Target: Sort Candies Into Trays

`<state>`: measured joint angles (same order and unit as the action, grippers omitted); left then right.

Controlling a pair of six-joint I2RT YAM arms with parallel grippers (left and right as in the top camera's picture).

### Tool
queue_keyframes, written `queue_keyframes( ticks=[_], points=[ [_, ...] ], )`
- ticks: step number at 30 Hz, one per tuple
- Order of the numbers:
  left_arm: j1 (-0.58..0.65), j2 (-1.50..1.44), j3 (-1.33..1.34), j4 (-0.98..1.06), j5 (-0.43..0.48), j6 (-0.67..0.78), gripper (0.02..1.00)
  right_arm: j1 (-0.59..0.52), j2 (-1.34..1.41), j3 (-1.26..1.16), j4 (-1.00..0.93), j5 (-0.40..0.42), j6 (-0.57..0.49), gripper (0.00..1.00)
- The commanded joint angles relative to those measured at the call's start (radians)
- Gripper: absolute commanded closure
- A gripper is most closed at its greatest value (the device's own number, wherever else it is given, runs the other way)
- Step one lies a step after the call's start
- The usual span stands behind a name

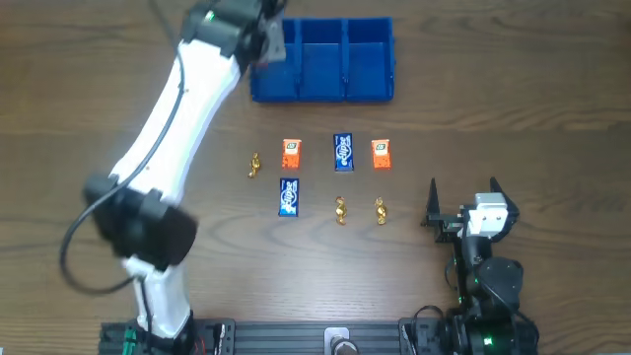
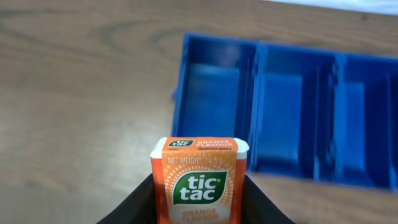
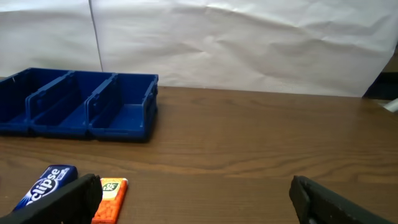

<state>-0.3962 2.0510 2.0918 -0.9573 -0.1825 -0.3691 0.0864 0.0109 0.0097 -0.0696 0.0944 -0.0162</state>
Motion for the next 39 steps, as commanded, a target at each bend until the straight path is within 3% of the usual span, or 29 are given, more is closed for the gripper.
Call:
queue_keyframes(
  ticks=[1, 6, 7, 10, 13, 14, 18, 22, 28, 39],
  points=[
    [0.025, 0.267, 0.257, -0.03, 0.053, 0.048, 0.715, 0.006, -0.006, -0.002, -0.003, 0.008, -0.015, 0.003],
    [0.049, 0.368, 0.279, 0.03, 0.098, 0.06, 0.687, 0.006, -0.006, -0.002, -0.004, 0.009, -0.015, 0.003],
    [0.049, 0.375, 0.28, 0.034, 0.098, 0.07, 0.61, 0.006, -0.006, -0.002, -0.004, 0.009, -0.015, 0.003],
    [0.049, 0.377, 0.28, 0.053, 0.097, 0.07, 0.255, 0.006, -0.006, -0.002, -0.004, 0.009, -0.015, 0.003],
    [0.036, 0.32, 0.275, 0.054, 0.084, 0.07, 0.064, 0.006, -0.006, -0.002, -0.004, 0.009, -0.015, 0.003],
    [0.02, 0.264, 0.253, 0.043, 0.069, 0.069, 0.047, 0.006, -0.006, -0.002, -0.004, 0.009, -0.015, 0.003],
    [-0.068, -0.005, -0.016, 0.03, 0.044, -0.01, 0.018, 0.006, -0.006, -0.002, -0.004, 0.009, -0.015, 0.003],
    [-0.145, -0.173, -0.401, 0.143, 0.046, -0.12, 0.02, 0.006, -0.006, -0.002, -0.004, 0.009, -0.015, 0.003],
    [-0.163, -0.156, -0.731, 0.304, 0.144, -0.189, 0.047, 0.006, -0.006, -0.002, -0.004, 0.009, -0.015, 0.003],
    [-0.169, -0.039, -0.806, 0.398, 0.15, -0.187, 0.11, 0.006, -0.006, -0.002, -0.004, 0.009, -0.015, 0.003]
  ],
)
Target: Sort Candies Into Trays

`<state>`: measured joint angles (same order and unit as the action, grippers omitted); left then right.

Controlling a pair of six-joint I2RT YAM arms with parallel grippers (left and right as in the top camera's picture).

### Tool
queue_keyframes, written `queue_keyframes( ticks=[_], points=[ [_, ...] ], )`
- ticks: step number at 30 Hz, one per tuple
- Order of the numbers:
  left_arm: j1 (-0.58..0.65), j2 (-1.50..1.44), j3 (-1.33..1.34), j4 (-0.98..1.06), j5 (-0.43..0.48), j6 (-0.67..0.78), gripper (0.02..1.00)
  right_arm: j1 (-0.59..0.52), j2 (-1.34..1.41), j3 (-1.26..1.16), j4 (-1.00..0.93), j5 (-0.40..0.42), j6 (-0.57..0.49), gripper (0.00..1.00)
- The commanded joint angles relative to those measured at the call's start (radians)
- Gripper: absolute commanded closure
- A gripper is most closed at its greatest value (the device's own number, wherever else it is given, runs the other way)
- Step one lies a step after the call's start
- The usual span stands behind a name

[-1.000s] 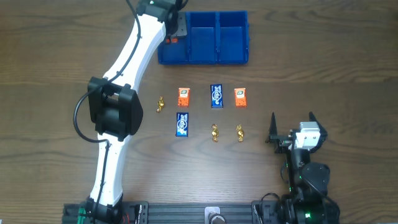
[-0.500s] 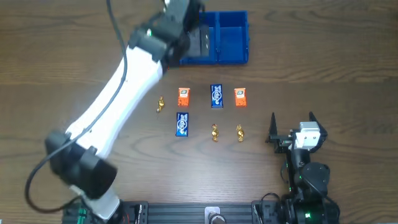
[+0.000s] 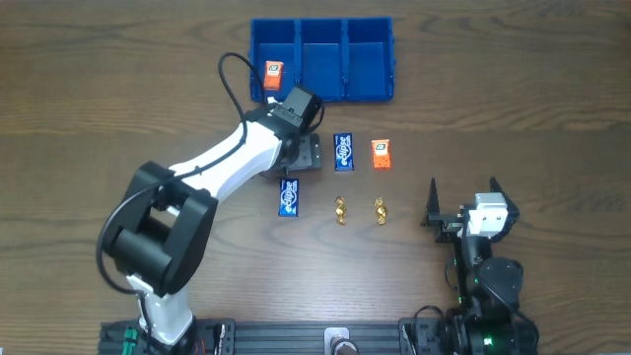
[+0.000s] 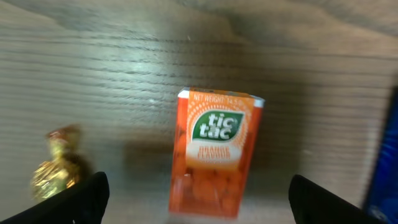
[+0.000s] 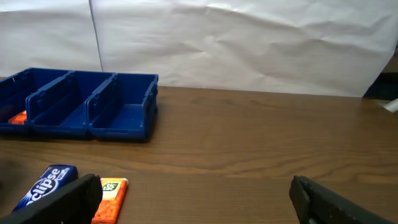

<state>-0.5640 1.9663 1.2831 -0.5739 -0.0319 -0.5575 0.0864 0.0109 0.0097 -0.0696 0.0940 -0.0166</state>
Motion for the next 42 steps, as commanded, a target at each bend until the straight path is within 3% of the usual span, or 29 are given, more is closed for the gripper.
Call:
queue_keyframes(
  ticks=[1, 4, 7, 12, 15, 19, 22, 27, 33, 40, 42],
  points=[
    [-0.001, 0.05, 0.002, 0.014, -0.001, 0.001, 0.123, 0.006, -0.006, -0.002, -0.004, 0.009, -0.014, 0.003],
    [-0.002, 0.062, 0.002, 0.032, -0.001, 0.005, 0.264, 0.006, -0.006, -0.002, -0.004, 0.009, -0.014, 0.003],
    [-0.004, 0.064, 0.002, 0.035, -0.002, 0.005, 0.511, 0.006, -0.006, -0.002, -0.003, 0.009, -0.014, 0.003],
    [-0.01, 0.063, 0.014, 0.05, -0.001, 0.011, 0.7, 0.006, -0.006, -0.002, -0.004, 0.009, -0.014, 0.003],
    [-0.025, 0.025, 0.06, 0.046, -0.028, 0.035, 0.706, 0.006, -0.006, -0.002, -0.004, 0.009, -0.014, 0.005],
    [-0.021, -0.116, 0.202, -0.032, -0.188, 0.09, 0.72, 0.006, -0.006, -0.002, -0.004, 0.009, -0.014, 0.003],
    [0.02, -0.139, 0.369, -0.053, -0.235, 0.195, 0.704, 0.006, -0.006, -0.002, -0.004, 0.009, -0.014, 0.003],
    [0.121, 0.015, 0.621, -0.076, -0.196, 0.293, 0.687, 0.006, -0.006, -0.002, -0.004, 0.009, -0.014, 0.003],
    [0.17, 0.26, 0.883, -0.278, -0.156, 0.294, 0.687, 0.006, -0.006, -0.002, -0.004, 0.009, -0.014, 0.003],
    [0.185, 0.322, 0.906, -0.283, -0.108, 0.289, 0.649, 0.006, -0.006, -0.002, -0.004, 0.009, -0.014, 0.003],
    [0.188, 0.322, 0.906, -0.283, -0.106, 0.288, 0.59, 0.006, -0.006, -0.002, -0.004, 0.009, -0.014, 0.003]
  ],
)
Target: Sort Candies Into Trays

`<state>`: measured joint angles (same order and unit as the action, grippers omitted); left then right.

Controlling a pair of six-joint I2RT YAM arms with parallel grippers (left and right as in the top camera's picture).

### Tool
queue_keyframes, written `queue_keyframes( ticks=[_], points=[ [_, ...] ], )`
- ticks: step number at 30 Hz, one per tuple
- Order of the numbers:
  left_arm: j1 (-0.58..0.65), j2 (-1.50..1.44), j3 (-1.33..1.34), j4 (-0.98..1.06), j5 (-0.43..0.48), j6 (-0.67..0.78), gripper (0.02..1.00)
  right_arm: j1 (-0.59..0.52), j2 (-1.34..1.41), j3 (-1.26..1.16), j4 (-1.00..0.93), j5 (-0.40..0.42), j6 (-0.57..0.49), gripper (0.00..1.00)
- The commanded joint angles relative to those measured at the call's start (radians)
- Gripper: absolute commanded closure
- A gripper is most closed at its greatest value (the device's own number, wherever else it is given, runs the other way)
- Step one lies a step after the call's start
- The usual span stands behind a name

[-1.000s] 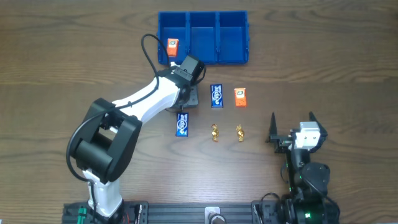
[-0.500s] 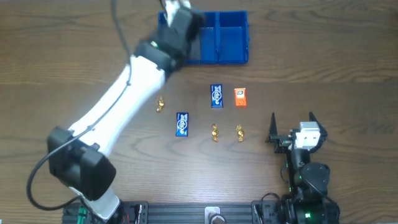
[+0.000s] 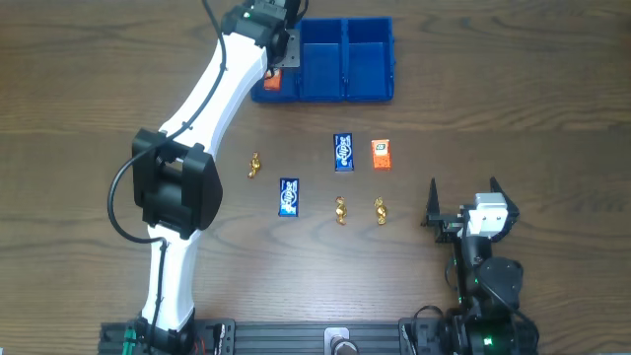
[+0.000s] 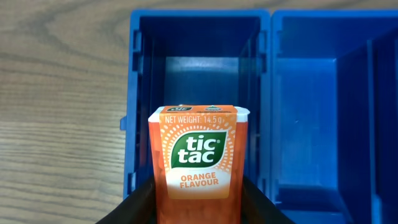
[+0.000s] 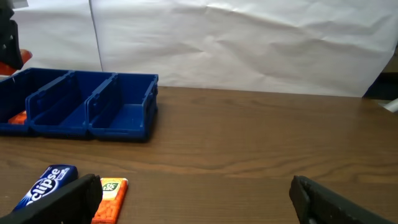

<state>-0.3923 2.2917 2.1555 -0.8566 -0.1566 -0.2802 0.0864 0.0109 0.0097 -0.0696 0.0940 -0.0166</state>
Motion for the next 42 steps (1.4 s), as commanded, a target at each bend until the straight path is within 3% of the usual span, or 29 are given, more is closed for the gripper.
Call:
queue_keyframes(
  ticks=[1, 4, 6, 12, 18, 21, 28, 39, 42],
  points=[
    [0.018, -0.003, 0.033, 0.0, 0.019, 0.011, 0.527, 0.006, -0.006, -0.002, -0.004, 0.009, -0.014, 0.003],
    [0.019, -0.003, 0.033, -0.008, 0.019, -0.007, 0.159, 0.006, -0.006, -0.002, -0.004, 0.009, -0.014, 0.003],
    [0.018, -0.009, 0.034, -0.011, 0.037, -0.026, 0.102, 0.006, -0.006, -0.002, -0.004, 0.009, -0.014, 0.003],
    [-0.185, -0.084, 0.034, -0.036, 0.041, -0.123, 0.088, 0.006, -0.006, -0.002, -0.004, 0.009, -0.014, 0.003],
    [-0.414, -0.033, 0.008, -0.154, -0.001, -0.425, 0.082, 0.006, -0.006, -0.002, -0.004, 0.009, -0.014, 0.003],
    [-0.48, 0.029, 0.004, -0.151, 0.001, -0.504, 0.095, 0.006, -0.006, -0.002, -0.004, 0.009, -0.014, 0.003],
    [-0.508, 0.169, 0.004, -0.107, 0.099, -0.566, 0.119, 0.006, -0.006, -0.002, -0.004, 0.009, -0.014, 0.003],
    [-0.503, 0.228, 0.004, -0.103, 0.103, -0.588, 0.215, 0.006, -0.006, -0.002, -0.004, 0.009, -0.014, 0.003],
    [-0.502, 0.24, 0.004, -0.093, 0.103, -0.588, 0.349, 0.006, -0.006, -0.002, -0.004, 0.009, -0.014, 0.003]
  ],
)
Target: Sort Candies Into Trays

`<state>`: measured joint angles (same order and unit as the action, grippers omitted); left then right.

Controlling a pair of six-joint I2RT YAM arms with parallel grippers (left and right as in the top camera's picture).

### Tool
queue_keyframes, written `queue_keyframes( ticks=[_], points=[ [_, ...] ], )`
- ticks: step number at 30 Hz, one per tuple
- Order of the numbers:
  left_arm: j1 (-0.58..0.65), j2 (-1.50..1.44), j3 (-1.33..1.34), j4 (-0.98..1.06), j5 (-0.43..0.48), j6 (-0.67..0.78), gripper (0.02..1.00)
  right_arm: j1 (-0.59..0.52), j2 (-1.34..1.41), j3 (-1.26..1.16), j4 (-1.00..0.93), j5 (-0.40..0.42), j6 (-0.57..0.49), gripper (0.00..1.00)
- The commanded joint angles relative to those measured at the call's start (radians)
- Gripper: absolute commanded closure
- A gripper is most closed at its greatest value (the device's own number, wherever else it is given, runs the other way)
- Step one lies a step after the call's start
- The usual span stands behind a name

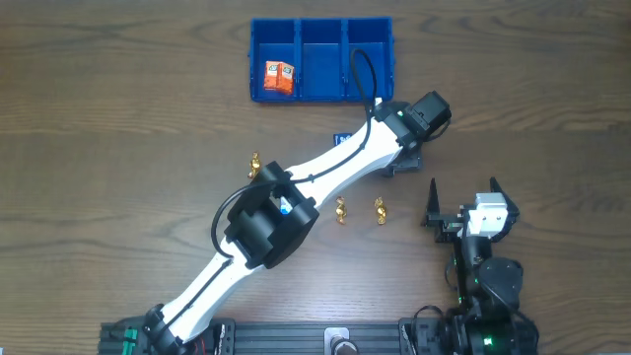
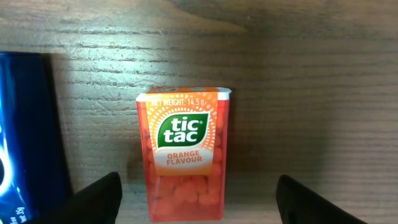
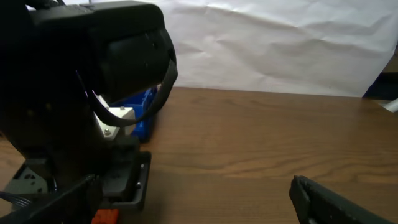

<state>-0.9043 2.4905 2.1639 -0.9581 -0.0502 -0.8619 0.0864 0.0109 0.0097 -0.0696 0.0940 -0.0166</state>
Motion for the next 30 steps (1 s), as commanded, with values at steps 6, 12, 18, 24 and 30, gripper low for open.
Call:
queue_keyframes(
  ticks=[6, 12, 18, 24, 30],
  points=[
    [0.016, 0.042, -0.004, 0.014, -0.009, -0.006, 0.621, 0.006, -0.006, -0.002, -0.004, 0.009, -0.014, 0.003],
    [0.032, -0.008, -0.004, 0.013, -0.042, 0.019, 0.667, 0.006, -0.006, -0.002, -0.004, 0.009, -0.014, 0.003],
    [0.127, -0.284, -0.004, 0.009, -0.216, 0.193, 0.652, 0.006, -0.006, -0.002, -0.004, 0.009, -0.014, 0.003],
    [0.348, -0.444, -0.004, -0.032, -0.223, 0.352, 0.649, 0.006, -0.006, -0.002, -0.004, 0.009, -0.014, 0.003],
    [0.497, -0.337, -0.004, -0.028, -0.099, 0.475, 0.647, 0.006, -0.006, -0.002, -0.004, 0.009, -0.014, 0.003]
  ],
)
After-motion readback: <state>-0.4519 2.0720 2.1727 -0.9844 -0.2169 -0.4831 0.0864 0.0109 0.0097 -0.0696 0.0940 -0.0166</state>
